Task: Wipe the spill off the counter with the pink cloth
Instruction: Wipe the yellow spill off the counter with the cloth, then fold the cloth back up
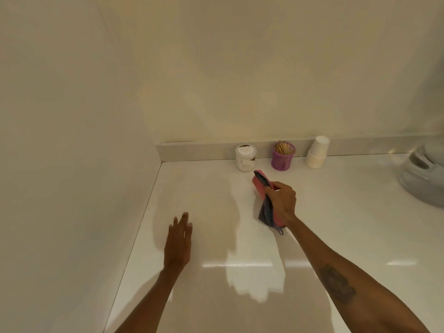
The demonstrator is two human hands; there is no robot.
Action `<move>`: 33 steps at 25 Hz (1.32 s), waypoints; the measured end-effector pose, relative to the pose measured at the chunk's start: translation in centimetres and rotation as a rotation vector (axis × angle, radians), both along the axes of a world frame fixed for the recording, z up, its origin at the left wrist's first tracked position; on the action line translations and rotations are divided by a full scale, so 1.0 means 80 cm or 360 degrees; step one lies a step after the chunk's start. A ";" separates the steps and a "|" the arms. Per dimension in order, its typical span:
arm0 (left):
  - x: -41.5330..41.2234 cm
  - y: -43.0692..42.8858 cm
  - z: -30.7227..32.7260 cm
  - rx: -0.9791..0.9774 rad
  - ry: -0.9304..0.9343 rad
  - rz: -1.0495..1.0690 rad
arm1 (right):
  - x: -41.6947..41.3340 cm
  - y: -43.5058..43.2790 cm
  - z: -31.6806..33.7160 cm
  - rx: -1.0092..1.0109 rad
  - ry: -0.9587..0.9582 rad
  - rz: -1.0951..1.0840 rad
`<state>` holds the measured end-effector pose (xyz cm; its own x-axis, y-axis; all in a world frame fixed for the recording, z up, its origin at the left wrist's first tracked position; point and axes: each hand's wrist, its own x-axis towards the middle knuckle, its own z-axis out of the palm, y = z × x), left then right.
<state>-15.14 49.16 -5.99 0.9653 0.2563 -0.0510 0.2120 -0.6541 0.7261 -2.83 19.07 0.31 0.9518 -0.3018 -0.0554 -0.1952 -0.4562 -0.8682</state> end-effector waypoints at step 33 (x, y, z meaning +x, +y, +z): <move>0.106 -0.283 0.119 -0.1250 0.0462 -0.0463 | -0.053 -0.210 0.064 0.1025 0.0654 0.0381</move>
<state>-6.69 26.55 3.50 0.9084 -0.2092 -0.3620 0.3607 -0.0458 0.9316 -7.10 2.24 5.42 0.8521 0.1189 -0.5097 -0.5170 0.0404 -0.8550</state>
